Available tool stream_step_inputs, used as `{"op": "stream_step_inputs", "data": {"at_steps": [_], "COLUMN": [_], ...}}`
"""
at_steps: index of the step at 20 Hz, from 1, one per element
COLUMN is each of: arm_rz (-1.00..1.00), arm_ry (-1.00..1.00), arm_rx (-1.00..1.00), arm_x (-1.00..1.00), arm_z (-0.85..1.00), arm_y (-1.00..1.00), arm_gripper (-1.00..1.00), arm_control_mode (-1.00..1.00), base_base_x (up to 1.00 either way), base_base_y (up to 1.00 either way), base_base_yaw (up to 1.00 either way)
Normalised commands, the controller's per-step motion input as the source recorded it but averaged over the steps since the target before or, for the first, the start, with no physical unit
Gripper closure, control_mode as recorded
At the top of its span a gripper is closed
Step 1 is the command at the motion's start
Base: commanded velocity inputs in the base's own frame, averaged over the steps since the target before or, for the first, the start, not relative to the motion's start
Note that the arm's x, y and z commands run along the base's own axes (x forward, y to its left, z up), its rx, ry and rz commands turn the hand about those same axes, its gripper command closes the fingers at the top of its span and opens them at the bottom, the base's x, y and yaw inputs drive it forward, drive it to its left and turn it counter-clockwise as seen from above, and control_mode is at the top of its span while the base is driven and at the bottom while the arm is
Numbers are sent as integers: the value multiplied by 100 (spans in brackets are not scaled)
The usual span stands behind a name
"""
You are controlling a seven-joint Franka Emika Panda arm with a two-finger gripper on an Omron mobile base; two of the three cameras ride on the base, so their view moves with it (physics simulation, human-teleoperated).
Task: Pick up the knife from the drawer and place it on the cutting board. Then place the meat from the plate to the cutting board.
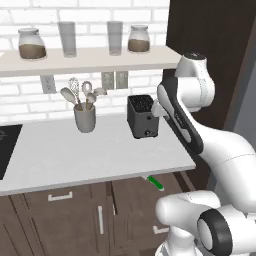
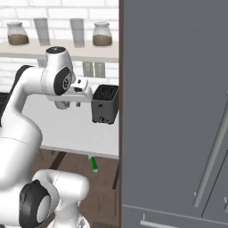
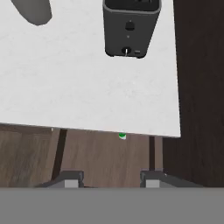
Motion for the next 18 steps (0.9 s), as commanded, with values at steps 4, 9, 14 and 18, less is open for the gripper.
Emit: {"op": "stream_step_inputs", "data": {"at_steps": [4,9,14,18], "arm_rz": [0,0,0,0], "arm_ry": [0,0,0,0], "arm_rx": [0,0,0,0], "arm_x": [0,0,0,0], "arm_z": [0,0,0,0], "arm_y": [0,0,0,0], "arm_gripper": [-100,-100,-100,-100], "arm_control_mode": [100,100,100,100], "base_base_x": [-14,-58,-36,-6], "base_base_y": [0,33,92,74], "base_base_yaw": [0,-8,-43,-57]}}
